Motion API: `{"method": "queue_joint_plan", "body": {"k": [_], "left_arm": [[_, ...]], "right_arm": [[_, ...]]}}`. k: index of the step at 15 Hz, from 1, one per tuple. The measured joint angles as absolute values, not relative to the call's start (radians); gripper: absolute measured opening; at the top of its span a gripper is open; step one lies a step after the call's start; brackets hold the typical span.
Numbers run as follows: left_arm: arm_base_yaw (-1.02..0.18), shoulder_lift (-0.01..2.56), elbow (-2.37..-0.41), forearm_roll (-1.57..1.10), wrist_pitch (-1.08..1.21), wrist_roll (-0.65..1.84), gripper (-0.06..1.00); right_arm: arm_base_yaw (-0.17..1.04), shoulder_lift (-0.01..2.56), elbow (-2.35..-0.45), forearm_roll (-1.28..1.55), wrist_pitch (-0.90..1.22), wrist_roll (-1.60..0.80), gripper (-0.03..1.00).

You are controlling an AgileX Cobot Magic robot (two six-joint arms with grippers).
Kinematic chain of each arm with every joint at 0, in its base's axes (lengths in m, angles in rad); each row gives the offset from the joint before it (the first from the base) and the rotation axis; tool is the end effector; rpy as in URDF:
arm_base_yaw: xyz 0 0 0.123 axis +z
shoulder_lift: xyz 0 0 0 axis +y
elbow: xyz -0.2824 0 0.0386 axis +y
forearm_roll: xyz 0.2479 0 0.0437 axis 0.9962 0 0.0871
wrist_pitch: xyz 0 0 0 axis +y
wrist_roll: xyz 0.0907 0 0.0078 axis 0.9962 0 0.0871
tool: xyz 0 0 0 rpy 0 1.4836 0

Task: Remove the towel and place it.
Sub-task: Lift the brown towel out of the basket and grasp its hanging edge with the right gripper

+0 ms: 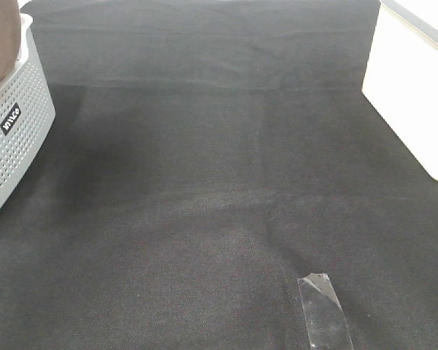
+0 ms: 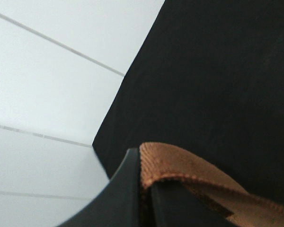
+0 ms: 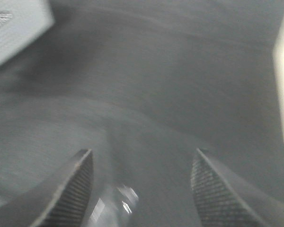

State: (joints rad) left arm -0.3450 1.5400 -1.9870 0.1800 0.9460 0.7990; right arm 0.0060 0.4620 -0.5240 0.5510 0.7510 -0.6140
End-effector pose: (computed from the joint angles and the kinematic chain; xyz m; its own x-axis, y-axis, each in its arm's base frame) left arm 0.3031 -0.0949 0.5175 -0.0642 0.8499 -0.5230 0.4200 0.4984 0.7584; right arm 0.0825 0.0331 0.2999 -0.4300 -0.1807 -0.8846 -0.4045 0.9145 0.0099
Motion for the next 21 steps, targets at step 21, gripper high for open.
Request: {"method": "queue_joint_plan", "body": {"k": [21], "left_arm": [[-0.718, 1.662, -1.990, 0.174, 0.891, 0.693, 0.00]], "right_arm": [[0.261, 1.672, -0.901, 1.708, 0.849, -2.002, 0.71]]}}
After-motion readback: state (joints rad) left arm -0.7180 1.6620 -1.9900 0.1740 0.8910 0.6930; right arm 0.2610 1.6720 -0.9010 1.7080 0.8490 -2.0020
